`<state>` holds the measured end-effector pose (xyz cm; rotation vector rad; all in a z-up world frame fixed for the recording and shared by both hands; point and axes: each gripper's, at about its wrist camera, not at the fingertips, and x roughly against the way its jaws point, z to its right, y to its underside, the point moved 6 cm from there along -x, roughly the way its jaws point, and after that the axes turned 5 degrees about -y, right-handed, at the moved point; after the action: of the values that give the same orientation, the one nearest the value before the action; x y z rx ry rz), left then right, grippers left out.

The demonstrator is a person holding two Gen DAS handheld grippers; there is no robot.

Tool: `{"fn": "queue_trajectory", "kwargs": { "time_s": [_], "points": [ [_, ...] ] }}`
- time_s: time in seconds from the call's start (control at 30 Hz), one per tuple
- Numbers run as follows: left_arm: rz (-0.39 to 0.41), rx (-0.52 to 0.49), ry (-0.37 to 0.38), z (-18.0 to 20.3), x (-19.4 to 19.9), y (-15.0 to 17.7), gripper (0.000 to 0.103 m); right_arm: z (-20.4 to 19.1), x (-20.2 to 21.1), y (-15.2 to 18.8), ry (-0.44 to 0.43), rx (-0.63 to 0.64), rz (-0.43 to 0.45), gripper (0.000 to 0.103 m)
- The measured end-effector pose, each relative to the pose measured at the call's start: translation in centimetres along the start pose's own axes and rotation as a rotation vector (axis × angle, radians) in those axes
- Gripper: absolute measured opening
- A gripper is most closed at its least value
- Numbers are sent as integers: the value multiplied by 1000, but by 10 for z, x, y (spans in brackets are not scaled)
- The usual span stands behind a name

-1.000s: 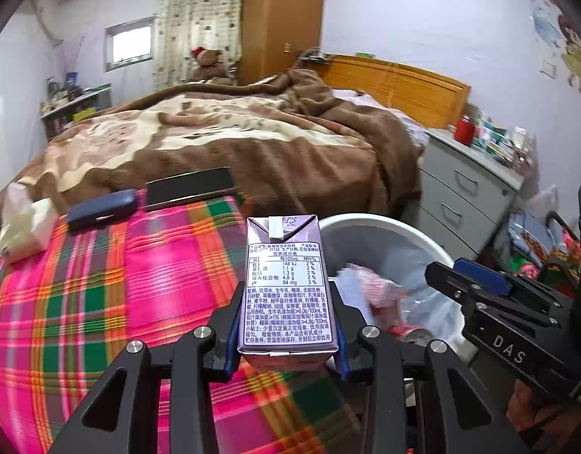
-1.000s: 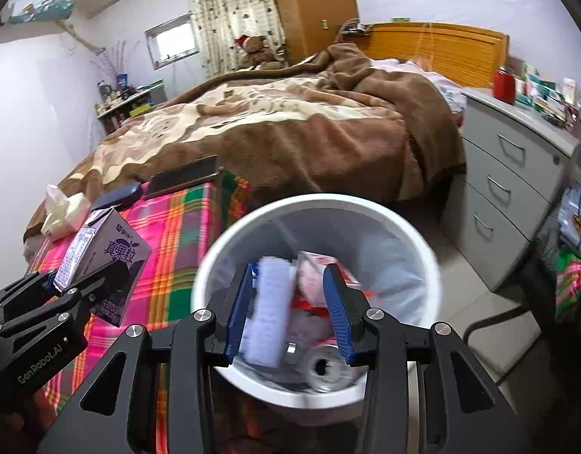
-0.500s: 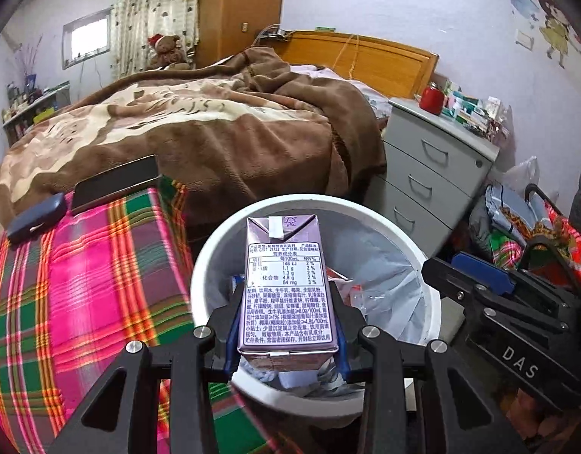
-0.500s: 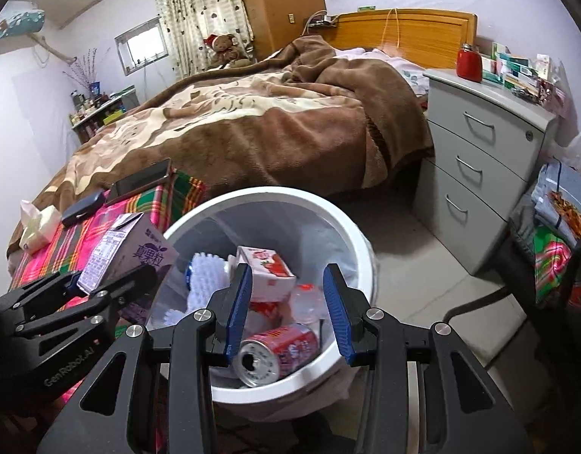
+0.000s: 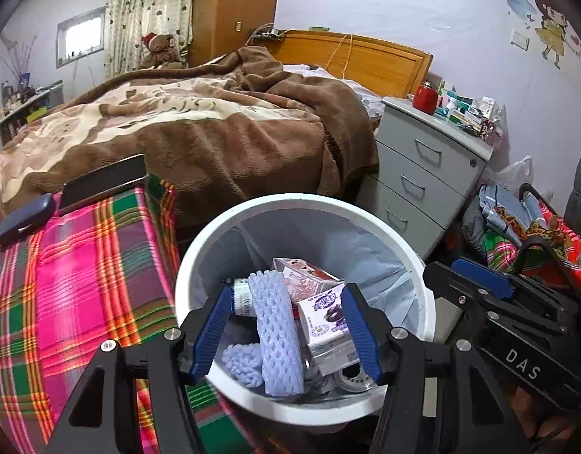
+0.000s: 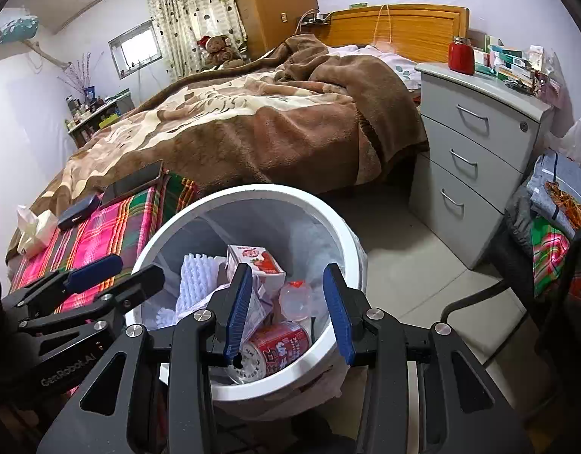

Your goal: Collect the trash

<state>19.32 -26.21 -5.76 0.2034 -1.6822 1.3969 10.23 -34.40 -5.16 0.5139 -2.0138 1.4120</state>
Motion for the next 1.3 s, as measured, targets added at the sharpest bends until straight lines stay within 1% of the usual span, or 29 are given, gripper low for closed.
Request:
{"fn": "queue_trajectory", "kwargs": {
  "time_s": [0.17,0.3,0.4,0.47,0.53,0.63,0.7,0.77,0.87,0.97,1.13,1.3],
  "points": [
    [34,3,-51,-7,21,8,61,-5,5,7,-8,7,-6,41],
    [53,10,-117,-15,39,17,61,-14,14,13,-11,31,10,41],
    [79,26,-139,-20,56,26,61,-21,25,19,-17,57,29,42],
    [91,38,-146,-23,67,31,61,-25,32,22,-21,61,42,49],
    [104,52,-141,-25,77,38,61,-27,39,25,-31,59,60,52],
    [119,73,-122,-27,90,50,61,-31,50,30,-30,69,86,53],
    [131,63,-161,-28,99,57,61,-33,54,34,-24,80,94,53],
    [138,52,-181,-27,105,63,61,-35,59,38,-25,84,105,53],
    [141,59,-173,-25,113,71,61,-34,66,41,-16,79,136,53],
    [147,51,-206,-23,119,78,61,-35,71,44,-16,85,145,53],
    [170,73,-187,-22,129,85,61,-42,77,53,-14,97,170,53],
    [190,87,-216,-25,138,90,61,-47,79,58,-12,107,181,53]
  ]
}}
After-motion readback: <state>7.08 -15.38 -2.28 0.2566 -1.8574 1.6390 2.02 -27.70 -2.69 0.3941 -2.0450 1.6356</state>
